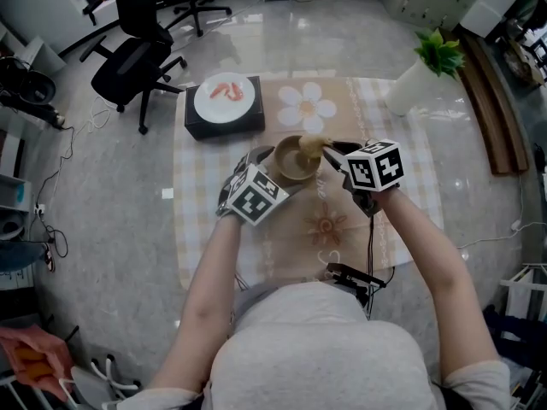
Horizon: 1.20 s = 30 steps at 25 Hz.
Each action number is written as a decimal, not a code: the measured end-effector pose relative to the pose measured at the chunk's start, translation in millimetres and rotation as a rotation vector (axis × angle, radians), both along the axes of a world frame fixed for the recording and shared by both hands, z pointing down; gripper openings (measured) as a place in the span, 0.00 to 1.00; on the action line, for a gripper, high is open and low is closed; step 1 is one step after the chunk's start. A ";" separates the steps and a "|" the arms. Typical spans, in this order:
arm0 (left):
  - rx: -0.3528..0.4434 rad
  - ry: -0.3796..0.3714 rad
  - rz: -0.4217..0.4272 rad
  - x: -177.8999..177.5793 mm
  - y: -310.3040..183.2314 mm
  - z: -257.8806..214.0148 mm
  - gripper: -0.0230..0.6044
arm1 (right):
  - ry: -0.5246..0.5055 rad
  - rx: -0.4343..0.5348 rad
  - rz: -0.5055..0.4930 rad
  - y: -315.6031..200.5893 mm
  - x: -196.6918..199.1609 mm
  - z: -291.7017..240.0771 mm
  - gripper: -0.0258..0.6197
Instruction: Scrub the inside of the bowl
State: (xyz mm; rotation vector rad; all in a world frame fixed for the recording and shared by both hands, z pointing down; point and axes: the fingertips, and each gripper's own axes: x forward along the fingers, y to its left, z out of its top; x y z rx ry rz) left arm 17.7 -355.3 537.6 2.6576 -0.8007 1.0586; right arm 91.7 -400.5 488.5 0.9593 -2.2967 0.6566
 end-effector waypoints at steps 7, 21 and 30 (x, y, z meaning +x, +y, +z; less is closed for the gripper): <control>0.068 0.095 -0.055 0.0 -2.3 -32.5 0.72 | -0.100 0.042 0.054 12.1 -1.6 -16.5 0.14; 0.306 0.405 -0.290 -24.0 -10.8 -139.6 0.37 | -0.282 0.242 0.178 38.6 -14.8 -77.2 0.13; 0.446 0.477 -0.308 -21.6 4.1 -180.2 0.08 | -0.332 0.388 0.236 50.6 -12.9 -114.5 0.13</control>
